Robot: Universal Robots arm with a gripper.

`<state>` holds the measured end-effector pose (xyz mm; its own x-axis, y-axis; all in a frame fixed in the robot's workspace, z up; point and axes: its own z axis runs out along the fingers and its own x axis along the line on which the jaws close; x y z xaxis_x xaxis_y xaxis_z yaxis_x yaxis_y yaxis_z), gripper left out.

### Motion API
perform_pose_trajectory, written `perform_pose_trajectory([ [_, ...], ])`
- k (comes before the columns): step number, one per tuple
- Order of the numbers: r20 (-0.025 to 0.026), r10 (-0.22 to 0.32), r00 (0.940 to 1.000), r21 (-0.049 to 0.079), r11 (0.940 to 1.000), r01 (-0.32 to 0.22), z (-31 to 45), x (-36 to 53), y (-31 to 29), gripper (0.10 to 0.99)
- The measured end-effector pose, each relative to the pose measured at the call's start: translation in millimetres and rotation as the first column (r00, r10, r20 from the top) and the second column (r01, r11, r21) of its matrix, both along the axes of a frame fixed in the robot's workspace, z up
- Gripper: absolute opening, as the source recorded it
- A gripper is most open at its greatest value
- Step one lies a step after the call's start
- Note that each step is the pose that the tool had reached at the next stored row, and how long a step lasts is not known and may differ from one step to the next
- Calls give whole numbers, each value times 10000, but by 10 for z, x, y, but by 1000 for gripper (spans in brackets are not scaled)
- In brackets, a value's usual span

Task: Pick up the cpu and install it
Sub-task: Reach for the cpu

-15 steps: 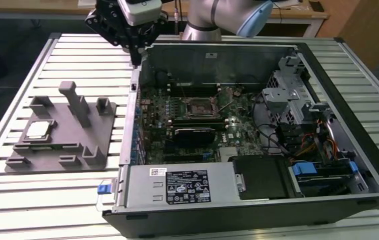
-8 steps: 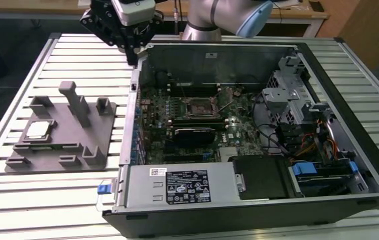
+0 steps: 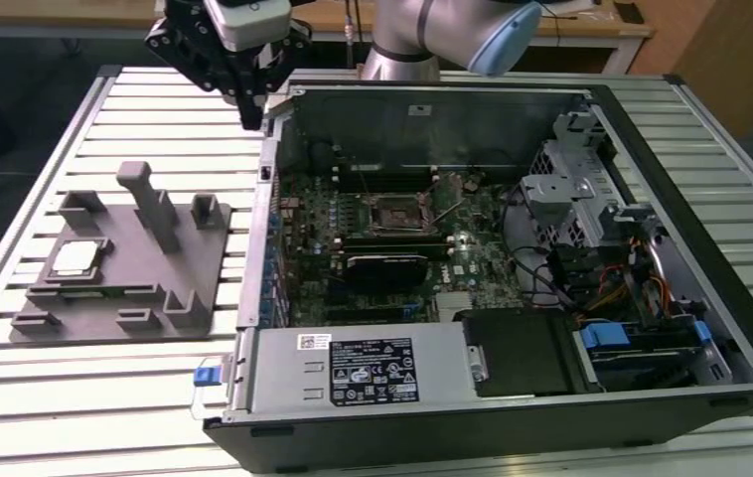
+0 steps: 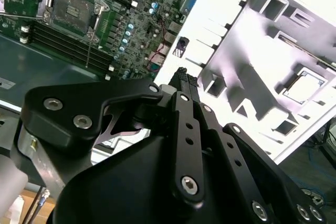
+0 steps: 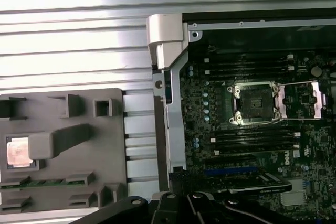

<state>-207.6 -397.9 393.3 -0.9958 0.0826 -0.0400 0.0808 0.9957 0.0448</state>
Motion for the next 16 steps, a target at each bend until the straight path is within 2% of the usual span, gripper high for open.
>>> perform_pose_trajectory([
  [16, 0, -26, 10000, 0, 10000, 26, 0, -214, 0, 106],
])
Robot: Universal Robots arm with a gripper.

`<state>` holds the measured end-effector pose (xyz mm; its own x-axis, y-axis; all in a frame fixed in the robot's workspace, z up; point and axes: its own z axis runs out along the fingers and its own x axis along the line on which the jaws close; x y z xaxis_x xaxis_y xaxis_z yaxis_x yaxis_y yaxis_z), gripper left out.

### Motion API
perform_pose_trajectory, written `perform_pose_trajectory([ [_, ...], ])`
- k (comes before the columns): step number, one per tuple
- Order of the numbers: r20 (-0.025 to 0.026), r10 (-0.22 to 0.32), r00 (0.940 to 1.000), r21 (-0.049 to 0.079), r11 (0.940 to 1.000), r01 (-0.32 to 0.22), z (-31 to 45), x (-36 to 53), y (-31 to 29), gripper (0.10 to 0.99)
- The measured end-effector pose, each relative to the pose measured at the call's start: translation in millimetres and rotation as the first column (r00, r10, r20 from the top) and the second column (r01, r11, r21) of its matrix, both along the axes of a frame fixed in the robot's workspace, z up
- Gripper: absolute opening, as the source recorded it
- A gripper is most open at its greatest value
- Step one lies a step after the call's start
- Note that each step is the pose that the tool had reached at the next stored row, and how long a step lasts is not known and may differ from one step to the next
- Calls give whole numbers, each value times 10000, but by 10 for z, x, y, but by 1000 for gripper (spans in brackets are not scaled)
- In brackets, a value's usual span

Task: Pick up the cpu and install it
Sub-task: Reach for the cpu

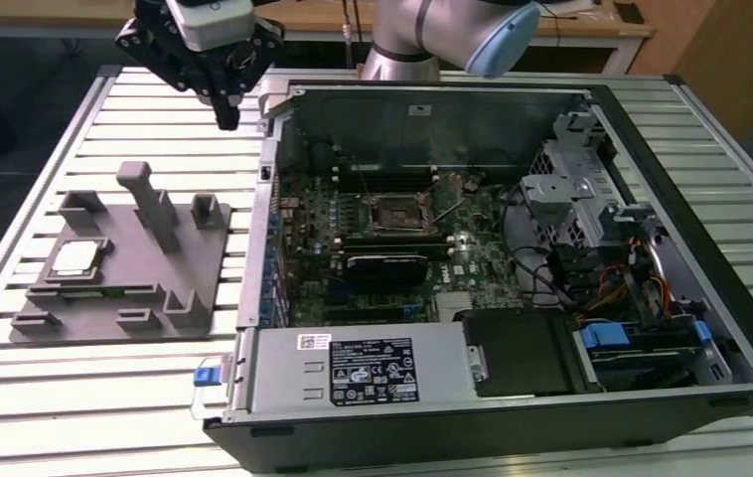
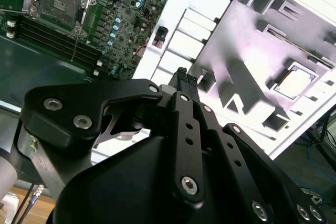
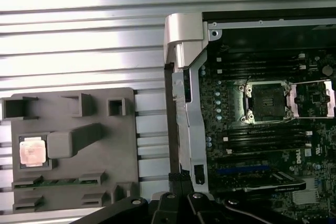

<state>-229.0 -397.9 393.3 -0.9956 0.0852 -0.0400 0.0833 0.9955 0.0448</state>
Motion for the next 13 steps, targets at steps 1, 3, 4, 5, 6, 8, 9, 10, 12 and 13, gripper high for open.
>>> perform_pose_trajectory([
  [1, 0, -1, 10000, -1, 10000, 1, 0, -13, 0, 106],
  [3, 0, -4, 10000, -1, 10000, 4, 0, -37, 0, 106],
  [4, 0, -5, 10000, -1, 10000, 5, 0, -50, 0, 106],
  [5, 0, -6, 10000, 0, 10000, 6, 0, -63, 0, 106],
  [6, 0, -8, 10000, 0, 10000, 8, 0, -77, 0, 106],
  [8, 0, -11, 10000, 0, 10000, 11, 0, -105, 0, 106],
  [9, 1, -12, 10000, 0, 10000, 12, 0, -118, 0, 106],
  [10, 1, -13, 10000, 0, 10000, 13, 0, -132, 0, 106],
  [12, 0, -16, 10000, 0, 10000, 16, 0, -159, 0, 106],
  [13, 0, -18, 10000, 0, 10000, 18, 0, -172, 0, 106],
])
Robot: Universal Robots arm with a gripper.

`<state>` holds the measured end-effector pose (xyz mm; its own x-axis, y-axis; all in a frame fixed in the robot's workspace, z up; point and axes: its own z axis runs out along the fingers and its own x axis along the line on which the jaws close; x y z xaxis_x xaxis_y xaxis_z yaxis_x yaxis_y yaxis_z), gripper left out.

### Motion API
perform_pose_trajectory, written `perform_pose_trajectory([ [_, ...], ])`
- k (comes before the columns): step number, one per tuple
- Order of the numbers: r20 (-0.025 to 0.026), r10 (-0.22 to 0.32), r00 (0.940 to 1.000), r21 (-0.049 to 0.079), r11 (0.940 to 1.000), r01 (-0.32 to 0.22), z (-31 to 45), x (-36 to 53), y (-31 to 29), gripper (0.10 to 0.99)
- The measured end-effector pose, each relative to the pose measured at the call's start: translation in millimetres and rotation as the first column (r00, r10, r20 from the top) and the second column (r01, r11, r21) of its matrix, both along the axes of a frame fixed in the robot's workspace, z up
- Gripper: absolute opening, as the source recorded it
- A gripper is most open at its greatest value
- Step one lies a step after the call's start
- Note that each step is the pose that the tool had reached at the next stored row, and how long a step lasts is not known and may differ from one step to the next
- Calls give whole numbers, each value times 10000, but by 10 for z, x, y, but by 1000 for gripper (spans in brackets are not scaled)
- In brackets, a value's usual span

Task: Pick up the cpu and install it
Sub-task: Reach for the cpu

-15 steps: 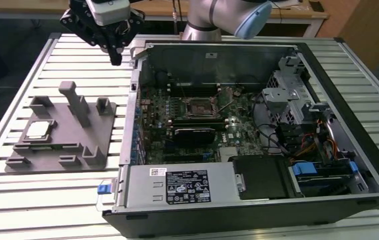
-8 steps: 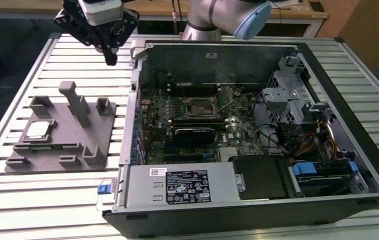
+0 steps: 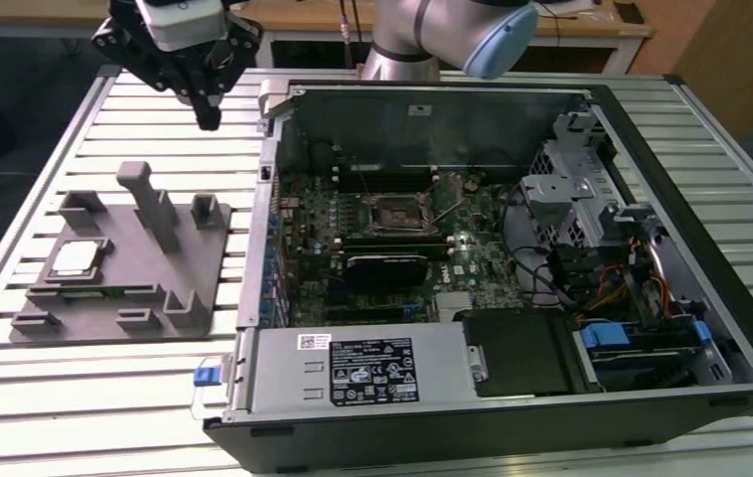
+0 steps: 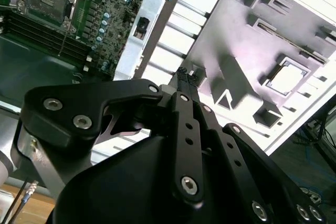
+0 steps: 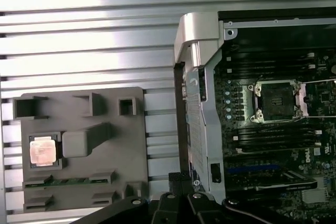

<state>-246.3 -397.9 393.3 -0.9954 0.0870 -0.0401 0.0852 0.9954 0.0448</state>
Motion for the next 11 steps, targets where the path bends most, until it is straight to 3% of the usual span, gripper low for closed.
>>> perform_pose_trajectory([
  [11, 0, -17, 10000, 0, 10000, 17, 0, -133, 0, 106],
])
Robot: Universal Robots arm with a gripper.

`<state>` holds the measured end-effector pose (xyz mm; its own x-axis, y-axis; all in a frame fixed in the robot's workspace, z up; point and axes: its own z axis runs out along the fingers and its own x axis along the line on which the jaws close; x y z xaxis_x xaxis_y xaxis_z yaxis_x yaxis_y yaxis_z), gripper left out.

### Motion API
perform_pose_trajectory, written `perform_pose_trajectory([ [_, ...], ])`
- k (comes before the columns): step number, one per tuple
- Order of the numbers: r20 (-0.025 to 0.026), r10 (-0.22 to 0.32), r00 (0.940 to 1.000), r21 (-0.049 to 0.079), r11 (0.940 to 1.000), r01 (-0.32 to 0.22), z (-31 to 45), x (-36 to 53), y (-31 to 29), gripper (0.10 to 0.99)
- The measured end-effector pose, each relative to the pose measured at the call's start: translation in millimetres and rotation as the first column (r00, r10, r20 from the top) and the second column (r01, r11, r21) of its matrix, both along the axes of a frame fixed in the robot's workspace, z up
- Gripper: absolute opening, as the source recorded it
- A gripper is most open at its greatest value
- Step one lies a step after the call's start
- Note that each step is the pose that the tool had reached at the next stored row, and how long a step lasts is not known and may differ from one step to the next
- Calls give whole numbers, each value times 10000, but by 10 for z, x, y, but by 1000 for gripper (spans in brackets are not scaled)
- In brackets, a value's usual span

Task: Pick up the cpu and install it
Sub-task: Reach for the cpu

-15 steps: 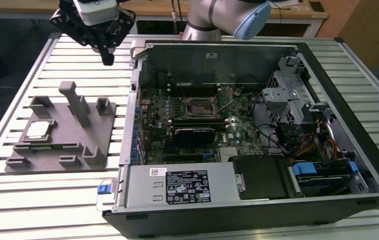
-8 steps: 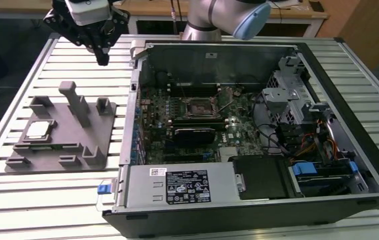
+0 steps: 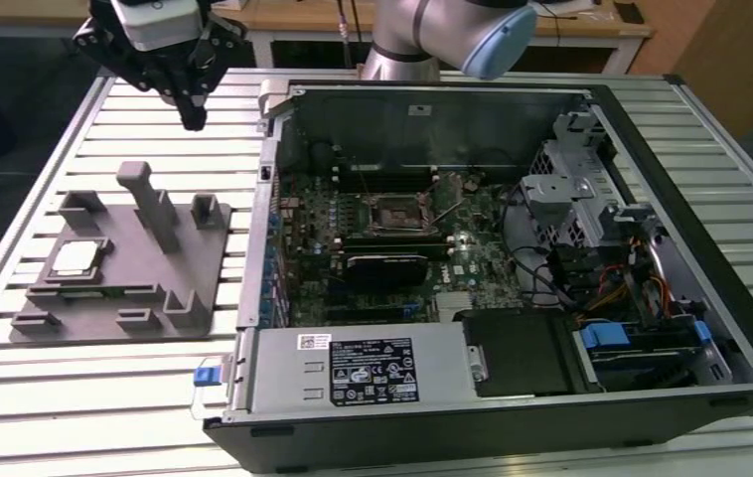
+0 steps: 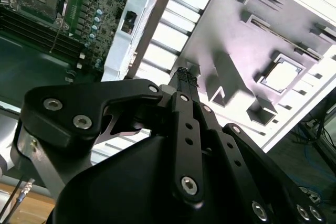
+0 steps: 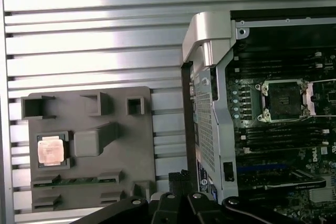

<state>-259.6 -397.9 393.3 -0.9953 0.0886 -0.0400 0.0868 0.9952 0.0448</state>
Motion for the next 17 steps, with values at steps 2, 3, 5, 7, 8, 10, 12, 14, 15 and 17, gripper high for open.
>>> perform_pose_trajectory([
  [2, 0, -4, 10000, 0, 10000, 4, 0, -29, 0, 106],
  [3, 0, -5, 10000, 0, 10000, 5, 0, -43, 0, 106],
  [5, 0, -10, 10000, 0, 10000, 10, 0, -72, 0, 106],
  [7, 0, -13, 10000, 0, 10000, 13, 0, -99, 0, 106],
  [8, 1, -15, 10000, 0, 10000, 15, -1, -112, 0, 106],
  [10, 0, -18, 10000, 0, 10000, 18, 0, -139, 0, 106],
  [12, 0, -22, 10000, 0, 10000, 22, 0, -165, 0, 106],
  [14, -1, -25, 10000, 0, 10000, 25, 0, -190, 0, 106],
  [15, -1, -27, 10000, -1, 10000, 27, 0, -203, 0, 106],
  [17, -1, -31, 10000, -1, 10000, 31, 0, -230, 0, 106],
])
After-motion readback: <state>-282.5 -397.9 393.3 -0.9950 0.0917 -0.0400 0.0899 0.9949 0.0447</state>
